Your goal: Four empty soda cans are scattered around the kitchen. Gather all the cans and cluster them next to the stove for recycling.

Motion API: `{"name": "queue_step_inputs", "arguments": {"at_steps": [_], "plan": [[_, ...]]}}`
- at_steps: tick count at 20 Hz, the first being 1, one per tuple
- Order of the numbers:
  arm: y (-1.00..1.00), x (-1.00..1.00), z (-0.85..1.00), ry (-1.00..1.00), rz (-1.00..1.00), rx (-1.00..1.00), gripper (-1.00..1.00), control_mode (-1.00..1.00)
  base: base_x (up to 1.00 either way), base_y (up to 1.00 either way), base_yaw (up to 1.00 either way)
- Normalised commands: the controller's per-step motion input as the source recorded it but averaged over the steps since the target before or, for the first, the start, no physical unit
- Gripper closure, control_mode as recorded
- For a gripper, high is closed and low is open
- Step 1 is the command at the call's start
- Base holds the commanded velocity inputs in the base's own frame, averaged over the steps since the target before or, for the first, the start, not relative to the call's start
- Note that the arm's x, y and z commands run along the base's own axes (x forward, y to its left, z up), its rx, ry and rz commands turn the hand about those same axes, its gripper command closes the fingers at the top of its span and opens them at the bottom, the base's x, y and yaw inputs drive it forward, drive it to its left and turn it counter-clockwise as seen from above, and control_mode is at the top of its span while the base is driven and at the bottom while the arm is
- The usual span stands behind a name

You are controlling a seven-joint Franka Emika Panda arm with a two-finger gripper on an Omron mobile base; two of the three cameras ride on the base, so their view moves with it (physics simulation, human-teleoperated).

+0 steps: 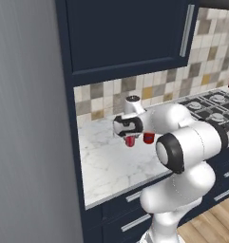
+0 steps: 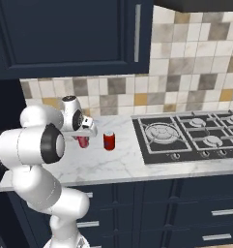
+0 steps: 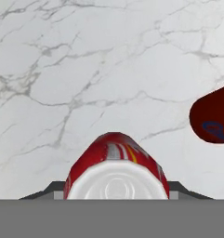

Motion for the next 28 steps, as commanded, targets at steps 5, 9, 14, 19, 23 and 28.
{"name": "queue_step_inputs", "arguments": {"at_steps": [5, 9, 14, 19, 23, 28], "plan": [[-0.19, 0.25, -0.13, 0.0, 0.0, 0.0, 1.0, -1.0, 0.0, 0.0, 0.0], [-0.15, 0.28, -0.14, 0.0, 0.0, 0.0, 1.0, -1.0, 0.0, 0.0, 0.0], [-0.08, 0.13, -0.17, 0.0, 0.0, 0.0, 1.0, -1.0, 0.0, 0.0, 0.0], [-0.04, 0.14, -0.2, 0.0, 0.0, 0.0, 1.0, -1.0, 0.0, 0.0, 0.0], [-0.05, 0.11, -0.2, 0.0, 0.0, 0.0, 1.0, -1.0, 0.0, 0.0, 0.0], [-0.05, 0.07, -0.21, 0.0, 0.0, 0.0, 1.0, -1.0, 0.0, 0.0, 0.0]]}}
